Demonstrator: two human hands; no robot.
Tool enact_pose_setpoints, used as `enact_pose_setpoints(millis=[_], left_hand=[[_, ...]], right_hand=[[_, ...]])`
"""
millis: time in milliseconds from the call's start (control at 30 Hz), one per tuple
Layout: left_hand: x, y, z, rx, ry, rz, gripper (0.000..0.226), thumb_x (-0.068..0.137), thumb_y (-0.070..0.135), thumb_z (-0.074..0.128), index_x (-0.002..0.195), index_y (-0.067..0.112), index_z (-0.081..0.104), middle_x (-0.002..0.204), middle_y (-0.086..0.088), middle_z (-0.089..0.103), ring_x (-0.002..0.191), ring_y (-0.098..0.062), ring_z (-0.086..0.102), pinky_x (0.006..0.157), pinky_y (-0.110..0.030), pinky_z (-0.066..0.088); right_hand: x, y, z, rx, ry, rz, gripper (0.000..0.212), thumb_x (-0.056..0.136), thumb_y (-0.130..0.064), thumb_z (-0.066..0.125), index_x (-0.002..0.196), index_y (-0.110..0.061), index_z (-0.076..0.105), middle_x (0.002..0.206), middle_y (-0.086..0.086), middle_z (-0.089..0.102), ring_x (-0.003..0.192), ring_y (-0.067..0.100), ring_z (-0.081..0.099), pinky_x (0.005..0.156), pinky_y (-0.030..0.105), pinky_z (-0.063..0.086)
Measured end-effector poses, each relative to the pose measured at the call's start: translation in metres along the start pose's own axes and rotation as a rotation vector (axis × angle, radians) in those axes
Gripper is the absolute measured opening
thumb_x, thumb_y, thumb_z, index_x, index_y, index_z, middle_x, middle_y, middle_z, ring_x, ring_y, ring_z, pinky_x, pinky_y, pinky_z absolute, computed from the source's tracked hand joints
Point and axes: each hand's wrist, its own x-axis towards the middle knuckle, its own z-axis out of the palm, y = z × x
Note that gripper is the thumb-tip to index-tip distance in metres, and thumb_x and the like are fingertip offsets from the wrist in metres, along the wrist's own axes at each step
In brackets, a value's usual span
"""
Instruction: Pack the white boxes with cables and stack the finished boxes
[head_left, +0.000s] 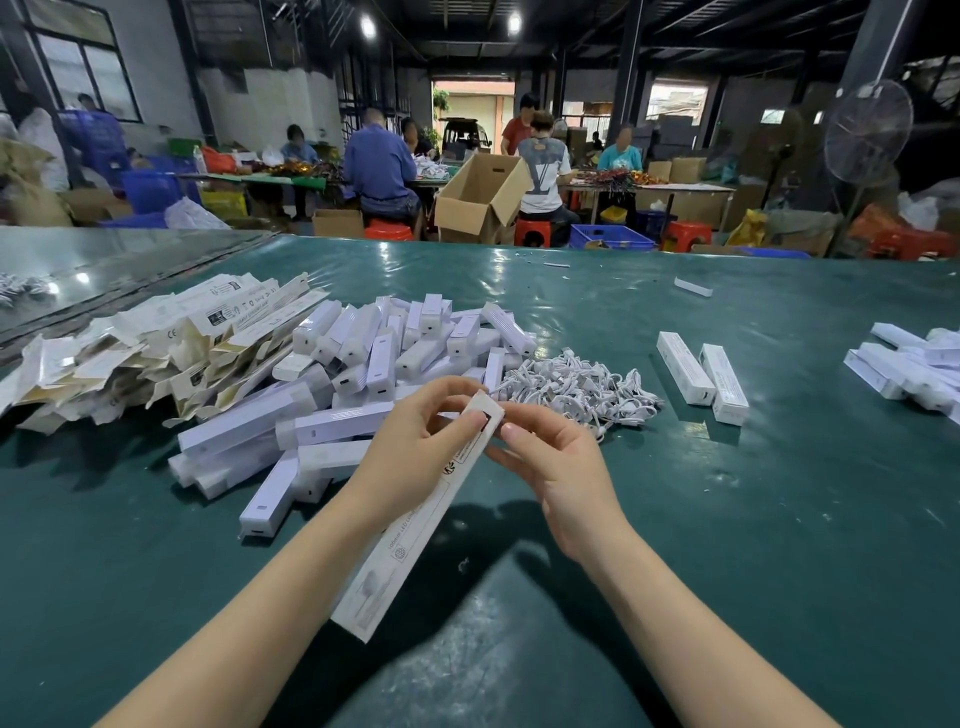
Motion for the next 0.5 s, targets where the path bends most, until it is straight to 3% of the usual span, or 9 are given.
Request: enact_pose_setpoints(millis=[133,233,333,500], left_hand=[[-0.001,0.001,0.003,0.046,-0.036,0.022,0.012,0.074,0.033,0.052,0.085,0.031,0.056,0.079,0.018,0.059,0.061,-0.005,0.049,0.058,-0.015,0.038],[-0.001,0.001,0.003,0.046,-0.062,0.021,0.011,0.077,0.034,0.050,0.087,0.032,0.054,0.082,0.017,0.058,0.067,-0.011,0.051,0.066,-0.022,0.041],[-0.001,0.001,0.002,0.006,-0.066,0.001,0.003,0.090,0.026,0.052,0.091,0.028,0.054,0.088,0.004,0.058,0.079,-0.020,0.056,0.081,-0.036,0.046],[-0.002,0.002,0.005,-0.031,-0.030,0.021,0.013,0.077,0.033,0.052,0.087,0.026,0.055,0.086,0.005,0.061,0.073,-0.012,0.055,0.073,-0.026,0.046]], right_hand=[[-0.004,-0.004,0.004,-0.192,0.019,-0.095,0.009,0.077,0.000,0.066,0.082,-0.002,0.059,0.074,0.012,0.059,0.072,0.022,0.054,0.080,0.044,0.050],[-0.007,-0.004,0.008,-0.213,0.016,-0.112,0.013,0.075,-0.008,0.066,0.080,-0.015,0.055,0.067,-0.004,0.052,0.054,0.004,0.052,0.069,0.025,0.052],[-0.009,0.000,0.012,-0.207,0.052,-0.117,0.019,0.084,-0.001,0.061,0.083,-0.020,0.057,0.071,-0.006,0.051,0.052,0.001,0.054,0.067,0.024,0.055],[-0.006,-0.003,0.009,-0.015,0.062,-0.078,0.017,0.083,0.004,0.059,0.079,-0.012,0.059,0.073,0.004,0.056,0.057,0.006,0.061,0.062,0.023,0.055]])
